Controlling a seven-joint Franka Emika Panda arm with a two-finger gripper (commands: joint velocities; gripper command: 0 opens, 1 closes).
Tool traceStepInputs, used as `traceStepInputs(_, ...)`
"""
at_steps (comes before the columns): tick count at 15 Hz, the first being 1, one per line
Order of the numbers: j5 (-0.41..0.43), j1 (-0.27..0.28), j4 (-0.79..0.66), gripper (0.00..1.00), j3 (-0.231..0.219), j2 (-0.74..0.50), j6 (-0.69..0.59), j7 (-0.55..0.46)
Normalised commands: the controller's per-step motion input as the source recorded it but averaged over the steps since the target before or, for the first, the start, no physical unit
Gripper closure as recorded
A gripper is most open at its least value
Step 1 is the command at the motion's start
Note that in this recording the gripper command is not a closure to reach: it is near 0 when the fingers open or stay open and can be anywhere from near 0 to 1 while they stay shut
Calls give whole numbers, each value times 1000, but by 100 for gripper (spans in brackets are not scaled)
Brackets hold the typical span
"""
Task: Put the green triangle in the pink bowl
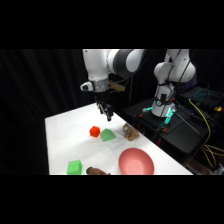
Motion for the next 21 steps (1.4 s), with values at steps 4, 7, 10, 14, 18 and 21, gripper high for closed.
traceStepInputs(4, 255, -82, 25, 0, 51, 185, 119, -154)
traceStepInputs(7, 276, -83, 152, 0, 105, 260, 77, -209)
traceStepInputs(10, 240, -114, 200, 0, 119, 295, 66, -255)
traceStepInputs(14, 120, -167, 241, 0, 72, 254, 40, -287)
traceStepInputs(18, 60, -194, 231, 0, 27, 188, 47, -281)
traceStepInputs(21, 87, -147, 167, 0, 59, 188, 77, -250)
